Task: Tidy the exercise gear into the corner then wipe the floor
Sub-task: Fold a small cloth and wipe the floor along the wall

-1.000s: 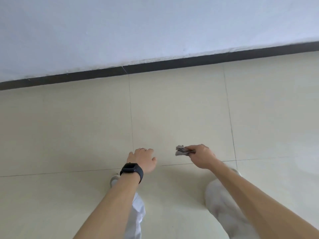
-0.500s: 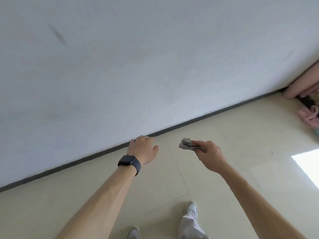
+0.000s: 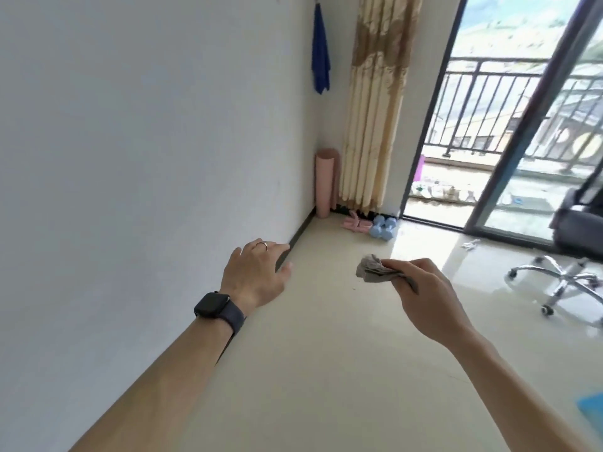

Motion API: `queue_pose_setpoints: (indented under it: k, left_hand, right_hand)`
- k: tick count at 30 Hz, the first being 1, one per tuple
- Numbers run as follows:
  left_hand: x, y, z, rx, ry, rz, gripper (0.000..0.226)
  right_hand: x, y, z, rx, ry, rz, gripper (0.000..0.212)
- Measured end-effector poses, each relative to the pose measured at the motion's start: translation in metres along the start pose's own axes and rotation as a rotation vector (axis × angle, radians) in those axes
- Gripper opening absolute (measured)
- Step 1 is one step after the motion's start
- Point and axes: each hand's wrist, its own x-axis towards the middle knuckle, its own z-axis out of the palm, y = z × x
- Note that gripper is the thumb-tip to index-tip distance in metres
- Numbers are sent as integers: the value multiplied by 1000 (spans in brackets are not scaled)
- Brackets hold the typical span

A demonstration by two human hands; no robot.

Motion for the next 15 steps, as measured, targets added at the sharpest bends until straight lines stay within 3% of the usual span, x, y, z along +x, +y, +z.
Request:
queue_pose_setpoints:
  k: [5,15]
  left_hand:
    - [101,153,17,-3,-12,241,47]
    - [222,425,83,-48,-99,562,48]
  right_hand:
    - [9,95,-103,9,259,133,36]
    - [11,268,-272,-114,540,439,33]
